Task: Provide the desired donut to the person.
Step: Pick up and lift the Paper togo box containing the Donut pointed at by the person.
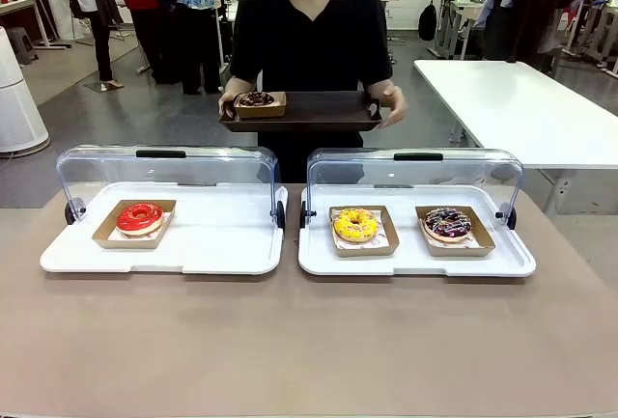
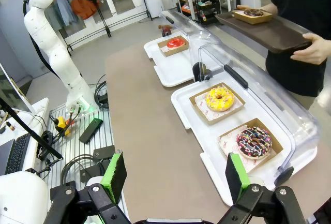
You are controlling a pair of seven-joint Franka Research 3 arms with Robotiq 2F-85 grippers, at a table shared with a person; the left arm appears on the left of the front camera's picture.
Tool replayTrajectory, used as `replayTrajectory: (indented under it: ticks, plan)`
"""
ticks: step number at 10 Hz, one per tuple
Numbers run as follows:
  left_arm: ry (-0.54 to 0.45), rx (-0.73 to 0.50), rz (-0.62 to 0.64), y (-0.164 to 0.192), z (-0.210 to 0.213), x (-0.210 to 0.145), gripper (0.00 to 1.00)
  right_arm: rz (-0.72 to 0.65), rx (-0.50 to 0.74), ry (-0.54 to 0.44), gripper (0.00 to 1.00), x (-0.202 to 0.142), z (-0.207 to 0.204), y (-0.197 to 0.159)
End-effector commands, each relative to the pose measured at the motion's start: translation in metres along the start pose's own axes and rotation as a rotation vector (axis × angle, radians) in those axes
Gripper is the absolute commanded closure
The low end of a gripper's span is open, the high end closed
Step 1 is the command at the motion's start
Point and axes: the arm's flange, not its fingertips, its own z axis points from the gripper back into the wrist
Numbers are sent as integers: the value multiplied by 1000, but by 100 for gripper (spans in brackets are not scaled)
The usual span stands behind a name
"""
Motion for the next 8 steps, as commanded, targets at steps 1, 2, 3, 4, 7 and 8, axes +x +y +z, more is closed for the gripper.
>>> replayTrajectory:
  ticks: [1, 2, 3, 4, 7, 8]
  plan:
    - [4, 8, 3, 0, 1, 0, 0, 1, 8, -15, 0, 1, 0, 0]
    - [4, 8, 3, 0, 1, 0, 0, 1, 8, -15, 0, 1, 0, 0]
    - [4, 8, 3, 0, 1, 0, 0, 1, 8, -15, 0, 1, 0, 0]
    - [4, 8, 3, 0, 1, 0, 0, 1, 8, -15, 0, 1, 0, 0]
    - [4, 8, 3, 0, 1, 0, 0, 1, 8, -15, 0, 1, 0, 0]
    - [4, 8, 3, 0, 1, 0, 0, 1, 8, -15, 0, 1, 0, 0]
